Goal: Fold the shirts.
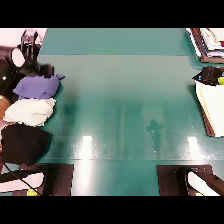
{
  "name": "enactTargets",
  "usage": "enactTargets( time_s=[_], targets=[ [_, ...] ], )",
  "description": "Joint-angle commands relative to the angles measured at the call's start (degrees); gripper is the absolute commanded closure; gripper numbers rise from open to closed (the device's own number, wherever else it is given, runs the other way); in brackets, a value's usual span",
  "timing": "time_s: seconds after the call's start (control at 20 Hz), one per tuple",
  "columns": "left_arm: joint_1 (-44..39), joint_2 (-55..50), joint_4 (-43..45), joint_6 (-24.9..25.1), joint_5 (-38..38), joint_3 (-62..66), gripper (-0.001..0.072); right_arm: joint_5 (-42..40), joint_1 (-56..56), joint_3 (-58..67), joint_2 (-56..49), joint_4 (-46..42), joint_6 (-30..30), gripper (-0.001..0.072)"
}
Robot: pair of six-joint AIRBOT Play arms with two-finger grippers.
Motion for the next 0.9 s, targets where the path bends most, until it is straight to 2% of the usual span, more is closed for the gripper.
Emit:
enactTargets(
  time_s=[0.0, 0.35, 0.4, 0.45, 0.65, 0.85],
  targets=[
    [7.08, -4.68, 1.53, -3.39, 2.21, -6.67, 0.0213, -0.42, 0.07, -0.02, -0.07, 0.04, 0.11, 0.0693],
    [8.22, -8.24, 1.51, -3.52, 4.28, -6.99, 0.0224, -0.87, 0.07, -0.02, -0.07, 0.04, 0.20, 0.0693],
    [8.22, -8.24, 1.51, -3.43, 2.84, -6.38, 0.0424, -0.90, 0.09, -0.02, -0.07, 0.07, 0.17, 0.0693],
    [8.22, -8.07, 1.53, -3.39, 1.55, -5.53, 0.0691, -0.90, 0.09, -0.02, -0.07, 0.04, 0.17, 0.0693],
    [8.22, -3.19, 1.51, -0.57, -2.40, 0.50, 0.0684, -1.18, 0.07, 0.02, 0.00, 0.96, 0.20, 0.0693],
    [7.72, 10.43, 0.20, 0.70, -3.63, 12.33, 0.0684, -3.54, 0.17, 5.62, -0.07, 4.20, 0.15, 0.0693]
  ],
)
